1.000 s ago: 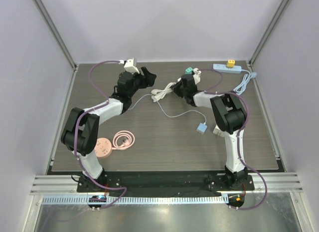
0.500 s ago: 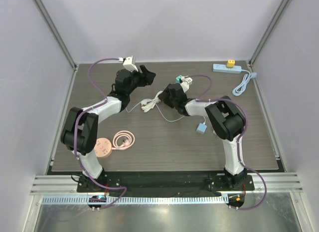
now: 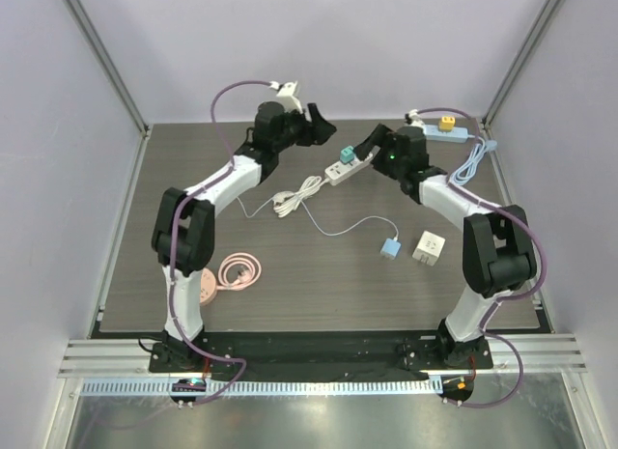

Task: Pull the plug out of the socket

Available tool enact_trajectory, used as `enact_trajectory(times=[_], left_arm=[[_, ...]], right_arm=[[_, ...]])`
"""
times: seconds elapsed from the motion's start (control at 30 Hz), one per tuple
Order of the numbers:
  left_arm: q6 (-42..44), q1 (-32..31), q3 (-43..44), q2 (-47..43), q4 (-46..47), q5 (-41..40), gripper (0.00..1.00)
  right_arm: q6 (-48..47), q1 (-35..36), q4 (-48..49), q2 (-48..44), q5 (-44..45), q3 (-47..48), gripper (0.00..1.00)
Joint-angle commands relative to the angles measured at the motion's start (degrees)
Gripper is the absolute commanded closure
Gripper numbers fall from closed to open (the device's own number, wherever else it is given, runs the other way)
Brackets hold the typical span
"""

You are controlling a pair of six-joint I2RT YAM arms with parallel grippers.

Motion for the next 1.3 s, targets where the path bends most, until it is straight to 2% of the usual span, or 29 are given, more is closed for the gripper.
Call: enact_trajectory(times=[0.0, 0.13, 0.17, 0.27, 0.37, 0.6, 0.77, 0.87, 1.07, 1.13, 1.17, 1.2, 1.27], left_arm=[[4.2, -3.5, 12.6, 7.6, -11.8, 3.4, 0.35], [7.8, -4.8, 23.5, 15.0, -20.9, 1.6, 0.33], [7.9, -4.8, 23.8, 15.7, -20.7, 1.0, 0.32], [9.2, -5.3, 22.2, 16.9, -16.9, -0.5, 0.29], [8.3, -5.6, 22.9, 19.1, -16.0, 1.0, 0.26], [8.9, -6.0, 24.4, 21.1, -15.0, -2.0, 0.25], [9.2, -6.3, 30.7, 25.5, -21.6, -3.5, 0.25], [8.7, -6.3, 34.3, 27.0, -24.0, -4.2, 0.29], [8.7, -5.9, 22.3, 18.9, -16.1, -4.5, 0.26], [4.9, -3.9, 18.5, 16.3, -11.4, -0.3, 0.25], [2.5, -2.9, 16.8, 15.6, -9.4, 4.2, 0.25], [0.1, -0.8, 14.6, 14.7, -3.0, 6.4, 0.25], [-7.6, 1.4, 9.0, 13.7, 3.5, 10.2, 0.30]], right_arm=[[-3.3, -5.5, 0.7, 2.8, -7.7, 1.7, 0.12], [-6.9, -8.8, 0.8, 9.9, -13.1, 8.9, 0.11], [-6.8, -9.7, 1.1, 11.5, -16.1, 12.0, 0.11], [-5.1, -10.8, 3.0, 16.5, -17.3, 15.5, 0.12], [-2.8, -12.6, 5.0, 21.3, -17.7, 19.3, 0.21], [2.3, -14.5, 6.7, 33.1, -24.2, 32.6, 0.24], [3.2, -14.5, 6.6, 39.0, -25.2, 38.8, 0.25], [3.4, -14.2, 6.6, 42.0, -26.7, 43.0, 0.27], [-0.2, -13.1, 1.7, 46.6, -25.6, 49.9, 0.30], [-0.6, -12.4, 1.5, 47.0, -25.1, 49.9, 0.31], [-0.9, -12.0, 1.5, 47.5, -25.1, 50.3, 0.31], [-1.1, -11.9, 1.4, 47.9, -25.4, 50.6, 0.33], [-2.0, -11.2, -0.3, 48.7, -25.4, 51.9, 0.38]])
